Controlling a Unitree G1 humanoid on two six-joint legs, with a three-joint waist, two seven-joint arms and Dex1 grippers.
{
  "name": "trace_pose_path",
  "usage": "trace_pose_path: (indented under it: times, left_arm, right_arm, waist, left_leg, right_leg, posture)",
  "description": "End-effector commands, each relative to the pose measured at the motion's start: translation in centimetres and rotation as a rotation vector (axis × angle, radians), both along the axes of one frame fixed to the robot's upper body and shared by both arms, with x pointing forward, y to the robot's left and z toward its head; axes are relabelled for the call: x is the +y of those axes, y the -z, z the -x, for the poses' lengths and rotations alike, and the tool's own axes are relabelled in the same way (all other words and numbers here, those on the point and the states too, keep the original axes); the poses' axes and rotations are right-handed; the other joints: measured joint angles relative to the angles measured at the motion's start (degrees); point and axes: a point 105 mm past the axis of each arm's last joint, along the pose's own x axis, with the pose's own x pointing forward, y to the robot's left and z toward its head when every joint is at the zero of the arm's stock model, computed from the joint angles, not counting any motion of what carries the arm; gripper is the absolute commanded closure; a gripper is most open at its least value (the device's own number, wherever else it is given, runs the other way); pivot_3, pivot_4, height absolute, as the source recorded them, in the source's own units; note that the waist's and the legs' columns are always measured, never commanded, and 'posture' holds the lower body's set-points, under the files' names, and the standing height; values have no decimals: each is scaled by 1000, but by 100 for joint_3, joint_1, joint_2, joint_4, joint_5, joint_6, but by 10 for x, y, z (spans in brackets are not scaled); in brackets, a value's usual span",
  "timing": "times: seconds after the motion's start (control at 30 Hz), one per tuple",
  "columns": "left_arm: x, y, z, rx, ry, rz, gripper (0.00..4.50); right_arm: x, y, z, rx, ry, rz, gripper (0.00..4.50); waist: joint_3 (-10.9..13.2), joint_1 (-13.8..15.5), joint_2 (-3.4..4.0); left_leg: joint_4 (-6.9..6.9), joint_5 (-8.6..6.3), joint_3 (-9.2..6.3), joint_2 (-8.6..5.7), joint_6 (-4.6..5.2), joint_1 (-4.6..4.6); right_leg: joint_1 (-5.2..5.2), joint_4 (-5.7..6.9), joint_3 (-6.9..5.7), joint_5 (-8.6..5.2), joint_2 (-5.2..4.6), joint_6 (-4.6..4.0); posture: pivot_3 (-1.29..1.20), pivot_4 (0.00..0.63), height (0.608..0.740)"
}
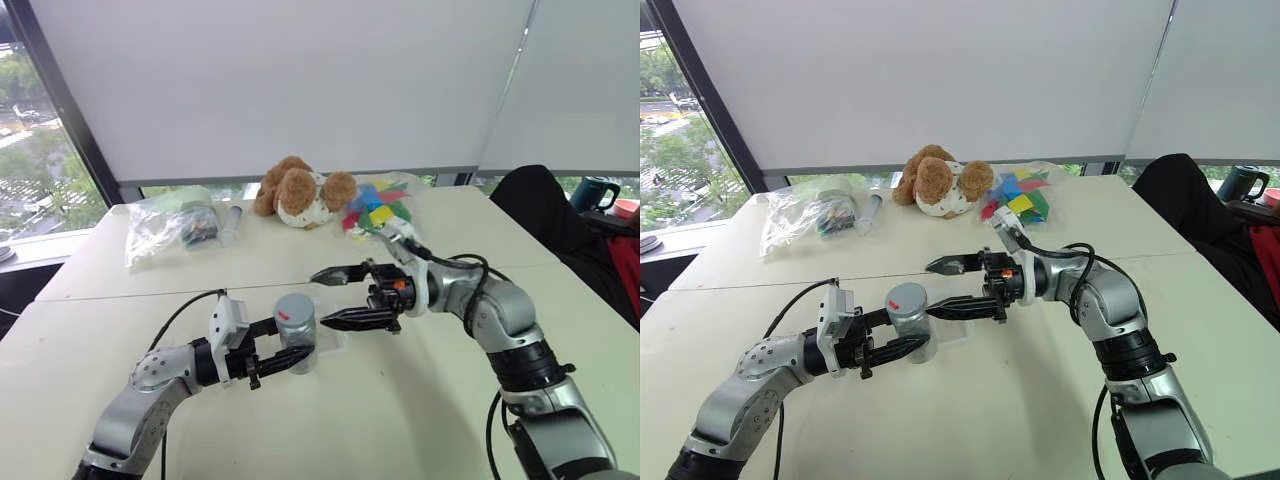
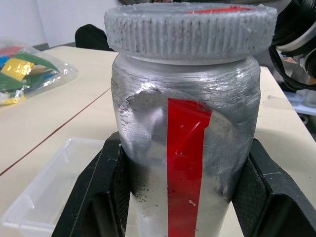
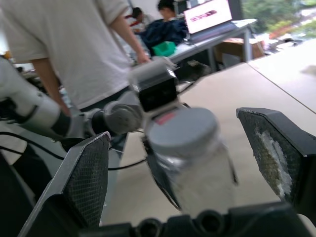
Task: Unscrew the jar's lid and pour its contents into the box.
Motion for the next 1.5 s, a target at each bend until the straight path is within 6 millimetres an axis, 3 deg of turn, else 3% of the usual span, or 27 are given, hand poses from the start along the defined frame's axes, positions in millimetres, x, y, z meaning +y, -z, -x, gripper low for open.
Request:
trace_pose_path:
  times: [0.03,0.2,0.47,0.57,0.67,0.87,0.97,1.13,1.27,1.33,1.5]
  left_arm:
    - [-1,-11,3,-51,19,9,2453]
    - [-2,-12,4,-51,24,9,2453]
    - [-3,-13,4,-52,23,9,2453]
    - [-3,-14,5,-52,22,9,2453]
    - [-4,-14,4,-52,21,9,2453]
    - [-3,-14,4,-53,19,8,2453]
    - [-3,-14,4,-52,17,7,2453]
    - [-2,-14,5,-48,20,6,2453]
    - [-2,-16,4,-50,24,7,2453]
    - [0,-18,3,-53,20,11,2453]
    - [9,-19,0,-54,-7,9,2453]
  right_arm:
    - [18,-12,10,-64,-36,3,29]
    - [39,-12,5,-92,5,49,29]
    - [42,-2,-2,-103,20,66,29]
    - [41,2,-1,-102,13,81,883]
    - [41,4,-3,-108,17,93,2252]
    - [38,-1,0,-106,-14,63,2231]
    - [33,-24,9,24,-72,-94,2231]
    - [13,-54,22,240,-153,-289,2231]
    - [-14,-57,0,56,126,-382,2231]
    - [-40,-40,-14,-56,315,-328,2231]
    - [-125,43,-30,-217,641,-53,2231]
  waist:
    - [0,3,0]
    - [0,-2,0]
    - [-1,3,-1]
    - [-1,0,-1]
    - [-1,-1,-1]
    - [-1,2,-1]
    - [-1,2,-1]
    - [-1,9,1]
    - [-1,18,1]
    - [-2,33,-1]
    - [-3,41,-4]
  left_leg:
    - [1,0,1,0,0,0]
    - [0,0,-1,0,0,0]
    - [2,0,-1,-2,0,0]
    - [1,0,-1,-2,0,0]
    - [1,0,-1,-2,0,0]
    - [1,0,-1,-2,0,0]
    - [1,0,-1,-2,0,0]
    - [0,0,-16,0,0,0]
    - [0,0,-7,-2,0,0]
    - [0,0,1,-3,0,0]
    - [3,0,10,-7,0,-1]
  right_leg:
    - [0,0,0,0,0,0]
    - [-2,3,0,0,0,0]
    - [0,2,0,0,-1,0]
    - [-1,2,0,0,-1,0]
    - [-1,3,0,0,-1,0]
    - [-1,3,0,0,-1,0]
    - [-1,3,0,0,-1,0]
    - [-1,3,5,1,-3,-1]
    - [0,2,3,0,-2,-1]
    - [2,1,2,0,-2,0]
    - [12,-14,3,0,-3,3]
  posture:
    - [0,150,740]
    - [0,150,740]
    - [0,150,740]
    - [0,150,740]
    - [0,150,740]
    - [0,150,740]
    - [0,150,740]
    - [0,150,740]
    - [0,150,740]
    - [0,150,740]
    - [0,150,740]
